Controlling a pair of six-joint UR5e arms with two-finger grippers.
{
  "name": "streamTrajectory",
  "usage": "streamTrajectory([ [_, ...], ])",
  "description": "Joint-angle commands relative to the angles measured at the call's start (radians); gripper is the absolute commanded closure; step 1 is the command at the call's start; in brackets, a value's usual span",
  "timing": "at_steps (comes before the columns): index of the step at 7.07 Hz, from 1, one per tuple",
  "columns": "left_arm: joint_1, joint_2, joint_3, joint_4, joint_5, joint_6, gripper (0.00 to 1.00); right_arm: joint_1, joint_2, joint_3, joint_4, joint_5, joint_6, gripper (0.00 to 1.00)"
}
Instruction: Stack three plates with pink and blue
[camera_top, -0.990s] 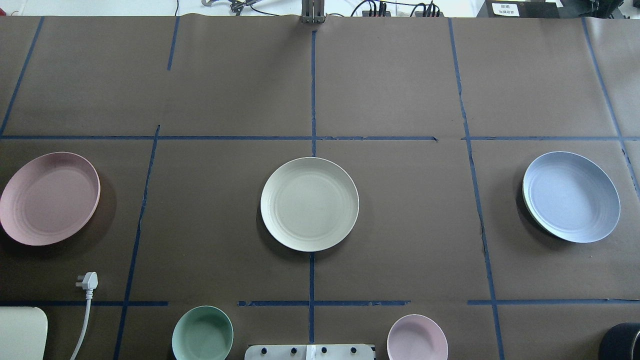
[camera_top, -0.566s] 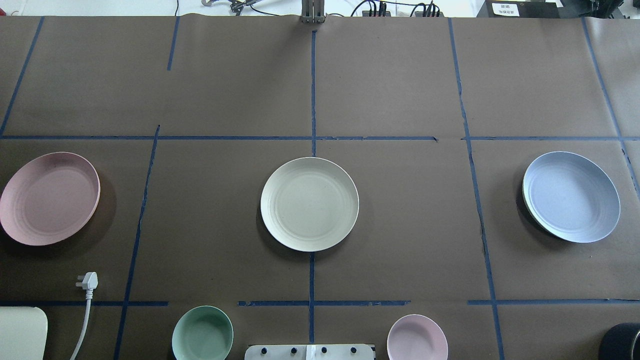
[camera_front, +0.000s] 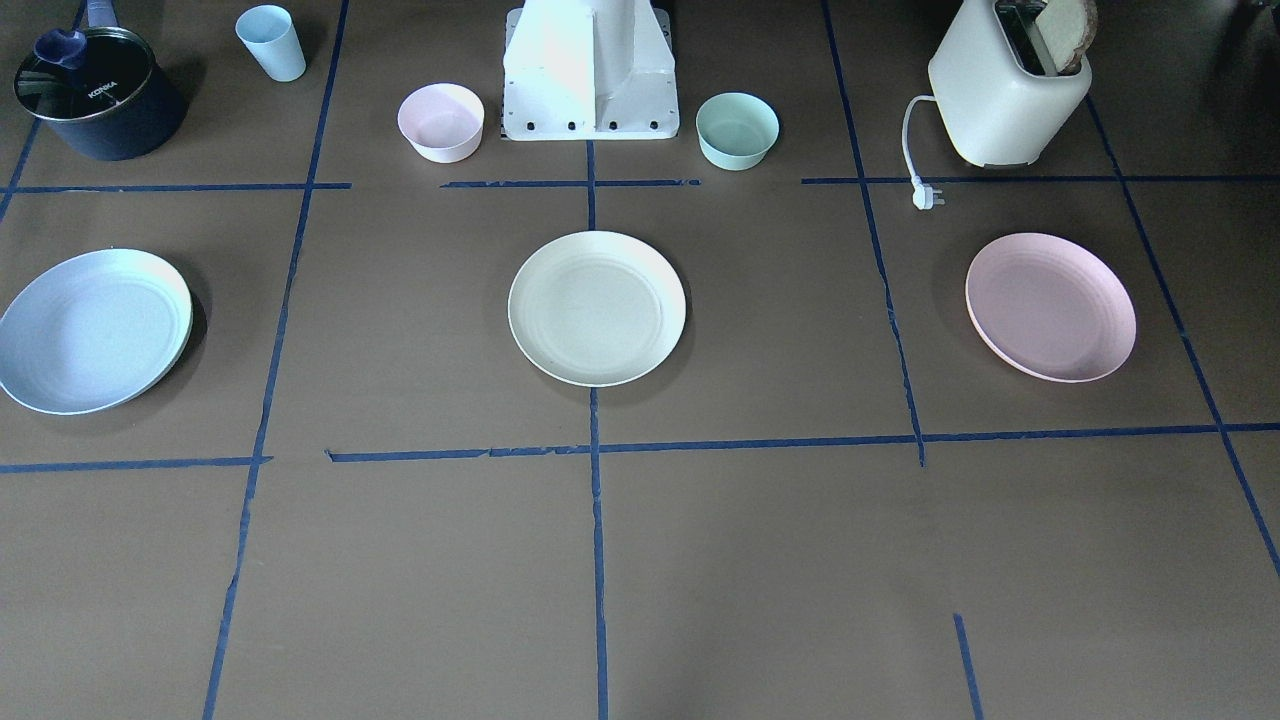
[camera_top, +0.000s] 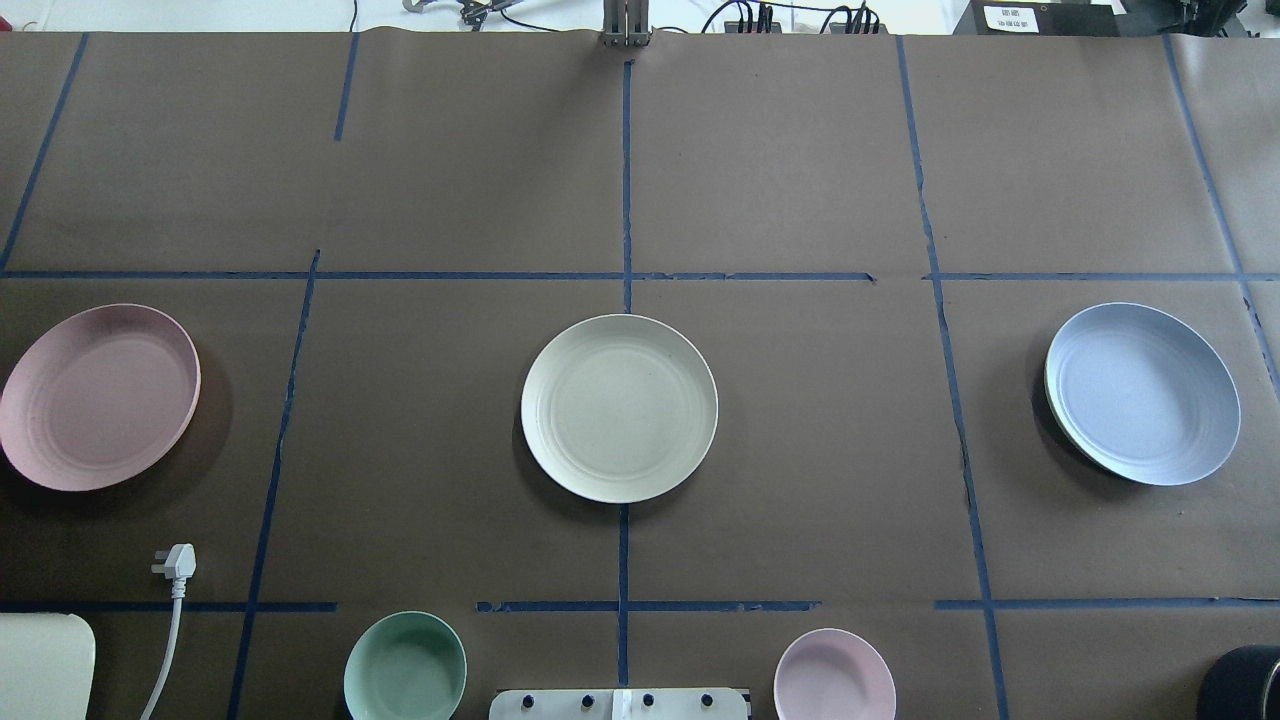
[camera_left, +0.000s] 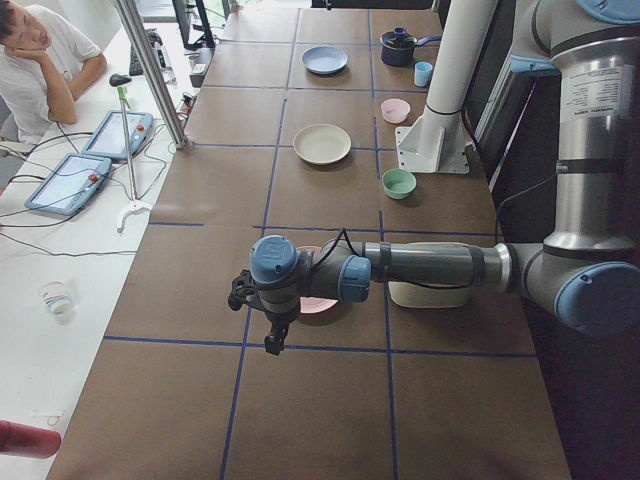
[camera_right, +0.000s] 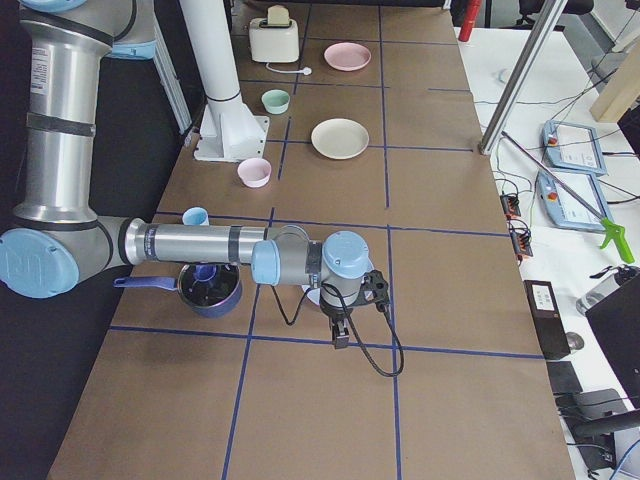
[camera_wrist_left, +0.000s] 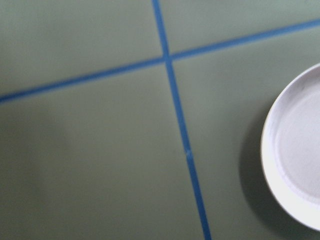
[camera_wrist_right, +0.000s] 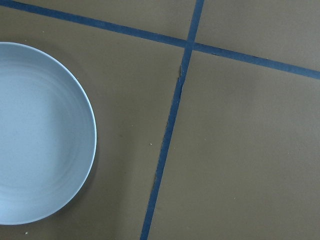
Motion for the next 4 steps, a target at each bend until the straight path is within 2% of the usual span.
streamTrajectory([
  [1, 0.108, 0.009, 0.013, -0.18, 0.007, -0.239, 0.0, -0.003, 0.002, 0.0, 0.0, 0.001, 0.0, 0.0],
  [2, 0.185, 0.019, 0.075, -0.365, 0.01, -0.448, 0.0, -0.005, 0.0, 0.0, 0.0, 0.001, 0.0, 0.0],
  [3, 0.257, 0.02, 0.183, -0.579, 0.01, -0.612, 0.0, -0.005, 0.0, 0.0, 0.0, 0.001, 0.0, 0.0],
  [4, 0.317, 0.02, 0.256, -0.712, 0.01, -0.713, 0.0, -0.005, 0.0, 0.0, 0.0, 0.0, 0.0, 0.0],
])
